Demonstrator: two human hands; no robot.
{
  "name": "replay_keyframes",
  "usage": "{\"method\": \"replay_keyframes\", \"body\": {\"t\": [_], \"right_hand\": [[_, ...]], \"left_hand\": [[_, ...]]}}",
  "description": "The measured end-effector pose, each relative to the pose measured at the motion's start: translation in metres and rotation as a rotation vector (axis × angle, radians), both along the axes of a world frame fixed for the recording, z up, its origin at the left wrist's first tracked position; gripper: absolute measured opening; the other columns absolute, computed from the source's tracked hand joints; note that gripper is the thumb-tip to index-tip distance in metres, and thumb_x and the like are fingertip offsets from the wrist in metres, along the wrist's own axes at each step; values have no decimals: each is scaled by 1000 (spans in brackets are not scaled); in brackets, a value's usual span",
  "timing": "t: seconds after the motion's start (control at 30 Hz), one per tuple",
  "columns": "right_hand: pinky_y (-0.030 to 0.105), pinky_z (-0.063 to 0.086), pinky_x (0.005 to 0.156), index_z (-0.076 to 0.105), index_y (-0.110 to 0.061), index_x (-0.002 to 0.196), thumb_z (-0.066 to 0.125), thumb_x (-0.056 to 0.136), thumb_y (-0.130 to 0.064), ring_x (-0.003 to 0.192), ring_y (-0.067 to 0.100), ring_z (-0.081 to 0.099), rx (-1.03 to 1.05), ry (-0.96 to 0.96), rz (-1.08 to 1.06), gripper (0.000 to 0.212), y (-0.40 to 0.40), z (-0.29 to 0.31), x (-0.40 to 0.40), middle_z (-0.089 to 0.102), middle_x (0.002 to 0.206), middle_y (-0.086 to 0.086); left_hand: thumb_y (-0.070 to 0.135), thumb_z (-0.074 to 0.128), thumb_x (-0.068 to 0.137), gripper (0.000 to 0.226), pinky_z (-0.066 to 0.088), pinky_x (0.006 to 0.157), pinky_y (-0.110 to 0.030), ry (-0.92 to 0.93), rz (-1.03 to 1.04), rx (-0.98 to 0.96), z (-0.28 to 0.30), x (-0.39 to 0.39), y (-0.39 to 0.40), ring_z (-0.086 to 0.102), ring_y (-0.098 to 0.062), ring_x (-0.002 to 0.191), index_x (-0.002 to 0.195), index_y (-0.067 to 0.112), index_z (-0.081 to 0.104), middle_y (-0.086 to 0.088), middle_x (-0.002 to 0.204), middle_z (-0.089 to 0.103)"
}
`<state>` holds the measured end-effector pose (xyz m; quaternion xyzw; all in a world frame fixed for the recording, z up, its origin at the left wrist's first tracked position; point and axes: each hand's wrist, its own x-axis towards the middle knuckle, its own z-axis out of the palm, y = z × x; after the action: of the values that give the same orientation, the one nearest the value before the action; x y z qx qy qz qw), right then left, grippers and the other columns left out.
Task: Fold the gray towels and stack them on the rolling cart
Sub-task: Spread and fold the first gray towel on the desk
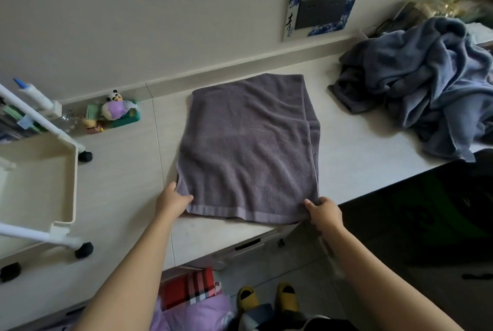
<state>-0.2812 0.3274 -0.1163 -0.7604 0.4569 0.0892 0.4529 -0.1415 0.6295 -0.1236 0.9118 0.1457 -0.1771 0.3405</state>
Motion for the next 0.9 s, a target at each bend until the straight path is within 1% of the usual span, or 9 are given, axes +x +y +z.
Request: {"method": "replay_keyframes", "body": {"t": [0.03, 0.1, 0.17, 0.27, 0.47, 0.67, 0.77, 0.83, 0.9], "right_hand": [[26, 40, 50, 57, -6, 95, 57, 92, -29, 58, 19, 53, 45, -38, -22, 23, -4, 4, 2, 57, 72, 9], [28, 40, 50, 55, -6, 83, 58, 92, -27, 54, 19, 49, 109, -167, -48, 23, -12, 18, 10, 54, 64, 9], [29, 42, 54, 54, -5, 82, 56, 93, -25, 58, 18, 49, 117, -306, -24, 22, -19, 36, 21, 54, 66, 9], [25, 44, 59, 56, -8, 83, 55, 94, -22, 66, 15, 52, 148, -498, 4, 18, -30, 64, 40, 55, 72, 4], [21, 45, 62, 57, -11, 77, 56, 93, -16, 70, 15, 51, 314, -864, -111, 17, -58, 130, 93, 53, 72, 5], [24, 53, 72, 62, -9, 90, 64, 82, -31, 77, 15, 60, 542, -1157, -193, 23, -80, 219, 156, 61, 82, 7], [21, 50, 66, 60, -10, 85, 58, 92, -21, 72, 15, 55, 565, -1247, -146, 14, -95, 262, 190, 57, 77, 5], [18, 46, 59, 56, -11, 79, 56, 93, -20, 67, 12, 49, 478, -1266, -120, 17, -102, 285, 208, 51, 72, 2], [19, 45, 60, 56, -12, 78, 58, 92, -23, 65, 9, 48, 373, -1289, -112, 18, -110, 311, 225, 52, 69, -1]], "left_hand": [[11, 69, 80, 31, 41, 78, -29, 47, 61, -146, 3, 1, 1, 59, -30, 103, 107, 3, 57, -13, 110, 63], [13, 69, 83, 38, 42, 87, -28, 57, 160, -405, 16, 6, 3, 57, -25, 108, 118, 3, 57, -7, 113, 61], [20, 66, 87, 30, 45, 92, -34, -12, 203, -566, 29, 13, 5, 59, -26, 106, 112, 4, 61, -11, 111, 64], [19, 62, 89, 15, 47, 85, -36, -163, 205, -751, 63, 25, 2, 61, -28, 97, 95, 5, 65, -12, 93, 66], [22, 70, 82, 10, 48, 92, -37, -408, 288, -974, 140, 59, -19, 63, -25, 94, 85, 14, 66, -8, 92, 68], [18, 67, 85, 6, 48, 91, -36, -609, 345, -1145, 229, 104, -47, 61, -22, 89, 82, 14, 63, -5, 88, 66], [14, 66, 86, 6, 51, 83, -31, -712, 323, -1193, 278, 128, -55, 60, -18, 84, 82, 13, 62, -4, 86, 63], [12, 68, 84, 9, 54, 71, -21, -798, 328, -1186, 305, 139, -59, 59, -14, 78, 78, 13, 62, -2, 82, 62], [12, 71, 81, 12, 53, 62, -16, -902, 348, -1154, 335, 151, -68, 58, -12, 73, 73, 13, 62, -1, 78, 61]]}}
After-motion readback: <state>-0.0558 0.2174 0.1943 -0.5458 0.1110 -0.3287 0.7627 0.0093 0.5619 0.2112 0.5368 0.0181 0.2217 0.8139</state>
